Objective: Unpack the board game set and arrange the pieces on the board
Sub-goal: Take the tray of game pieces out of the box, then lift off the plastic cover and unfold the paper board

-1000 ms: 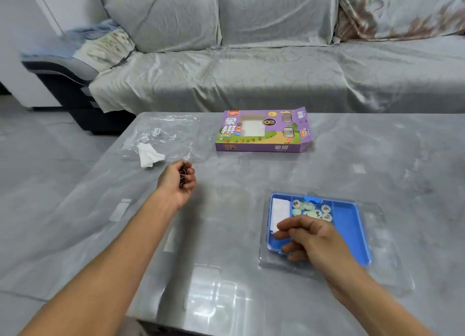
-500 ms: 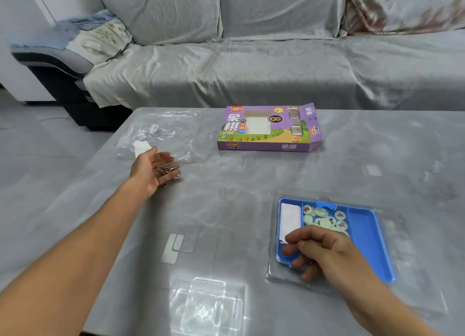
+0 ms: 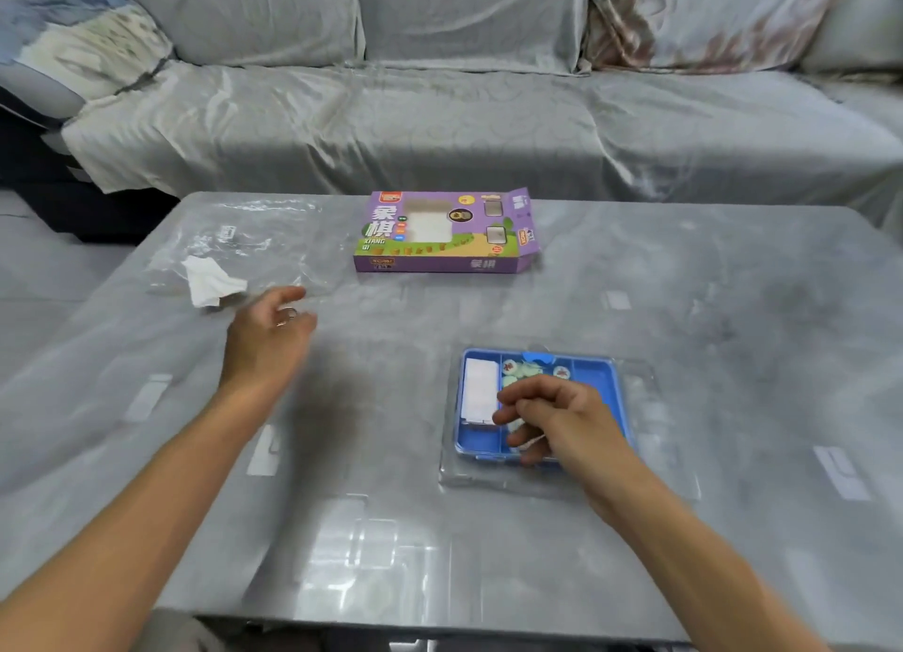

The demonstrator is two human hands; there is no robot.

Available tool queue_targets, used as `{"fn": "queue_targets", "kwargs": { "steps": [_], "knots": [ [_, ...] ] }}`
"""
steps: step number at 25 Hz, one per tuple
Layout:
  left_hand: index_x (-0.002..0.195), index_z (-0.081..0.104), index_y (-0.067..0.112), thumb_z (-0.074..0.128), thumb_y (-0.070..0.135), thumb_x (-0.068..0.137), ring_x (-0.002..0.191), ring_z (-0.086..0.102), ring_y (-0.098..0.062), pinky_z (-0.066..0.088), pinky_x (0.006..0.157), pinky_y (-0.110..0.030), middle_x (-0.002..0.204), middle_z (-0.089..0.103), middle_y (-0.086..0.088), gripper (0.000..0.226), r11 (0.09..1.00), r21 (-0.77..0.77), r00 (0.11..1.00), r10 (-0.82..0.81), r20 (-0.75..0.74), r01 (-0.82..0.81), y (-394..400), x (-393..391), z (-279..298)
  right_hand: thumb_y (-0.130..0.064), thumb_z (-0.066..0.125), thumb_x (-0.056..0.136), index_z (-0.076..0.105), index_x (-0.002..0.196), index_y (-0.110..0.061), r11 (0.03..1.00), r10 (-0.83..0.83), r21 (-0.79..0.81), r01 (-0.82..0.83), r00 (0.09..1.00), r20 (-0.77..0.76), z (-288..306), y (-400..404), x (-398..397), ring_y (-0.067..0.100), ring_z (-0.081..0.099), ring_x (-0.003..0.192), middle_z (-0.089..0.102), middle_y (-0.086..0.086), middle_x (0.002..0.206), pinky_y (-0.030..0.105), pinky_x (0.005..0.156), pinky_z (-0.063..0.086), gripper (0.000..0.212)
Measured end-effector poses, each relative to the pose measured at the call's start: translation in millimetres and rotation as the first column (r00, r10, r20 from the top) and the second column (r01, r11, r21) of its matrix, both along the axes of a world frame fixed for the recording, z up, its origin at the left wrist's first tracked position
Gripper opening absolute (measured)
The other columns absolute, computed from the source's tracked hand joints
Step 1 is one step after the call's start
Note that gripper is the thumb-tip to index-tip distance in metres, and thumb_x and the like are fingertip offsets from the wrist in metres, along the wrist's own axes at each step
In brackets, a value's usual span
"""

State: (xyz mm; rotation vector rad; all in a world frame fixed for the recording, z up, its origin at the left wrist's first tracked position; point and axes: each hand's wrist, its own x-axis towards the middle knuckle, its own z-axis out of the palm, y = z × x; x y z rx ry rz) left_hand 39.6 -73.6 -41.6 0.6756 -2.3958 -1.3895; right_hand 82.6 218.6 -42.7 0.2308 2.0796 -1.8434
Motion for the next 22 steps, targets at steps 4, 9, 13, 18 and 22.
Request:
{"fn": "queue_targets", "kwargs": {
  "steps": [4, 9, 13, 18, 22],
  "knots": [
    [0.120, 0.061, 0.028, 0.070, 0.030, 0.084, 0.114, 0.056, -0.006, 0.042, 0.104, -0.028, 0.126, 0.060, 0.012, 0.036, 0.799, -0.124, 0.807, -0.569, 0.158, 0.588, 91, 54, 5, -0.008, 0.053, 0.091, 0.070, 0.087, -0.023, 0.943, 0.013, 0.323, 0.076, 0.964, -0.266, -1, 19, -8, 0.011, 0.062, 0.073, 0.072, -0.008, 0.082, 0.026, 0.065, 0.050, 0.023],
    [0.151, 0.021, 0.033, 0.056, 0.069, 0.081, 0.145, 0.011, -0.001, 0.021, 0.113, -0.022, 0.160, 0.002, 0.019, 0.087, 0.575, -0.347, 0.671, -0.606, 0.428, 0.741, 130, 72, -23, -0.031, 0.054, 0.091, 0.061, 0.118, -0.026, 0.589, 0.268, 0.781, 0.207, 0.862, -0.431, -22, 39, -30, 0.019, 0.045, 0.118, 0.058, -0.006, 0.124, 0.036, 0.097, 0.037, 0.028],
    [0.153, 0.014, 0.030, 0.056, 0.076, 0.074, 0.146, 0.013, -0.004, 0.022, 0.114, -0.023, 0.161, 0.003, 0.015, 0.100, 0.588, -0.395, 0.708, -0.575, 0.410, 0.706, 131, 65, -28, -0.044, 0.042, 0.095, 0.044, 0.136, -0.031, 0.396, 0.509, 0.918, 0.008, 0.831, -0.227, -34, 28, -49, 0.021, 0.029, 0.135, 0.034, -0.007, 0.148, 0.043, 0.107, 0.026, 0.044],
    [0.147, 0.015, 0.034, 0.058, 0.080, 0.068, 0.131, 0.039, -0.008, 0.039, 0.102, -0.025, 0.154, 0.028, 0.014, 0.102, 0.618, -0.405, 0.738, -0.560, 0.376, 0.674, 134, 63, -36, -0.057, 0.042, 0.091, 0.049, 0.128, -0.025, 0.268, 0.526, 0.962, -0.054, 0.844, -0.099, -24, 27, -74, 0.023, 0.037, 0.125, 0.037, -0.004, 0.137, 0.046, 0.100, 0.034, 0.049],
    [0.146, 0.005, 0.036, 0.065, 0.074, 0.067, 0.116, 0.041, -0.004, 0.035, 0.093, -0.017, 0.141, 0.036, 0.019, 0.106, 0.647, -0.338, 0.730, -0.603, 0.323, 0.684, 137, 68, -35, -0.055, 0.041, 0.091, 0.054, 0.105, -0.020, 0.254, 0.442, 0.967, -0.030, 0.893, -0.089, -19, 15, -77, 0.026, 0.043, 0.107, 0.045, 0.001, 0.114, 0.045, 0.091, 0.037, 0.040]
  ]
}}
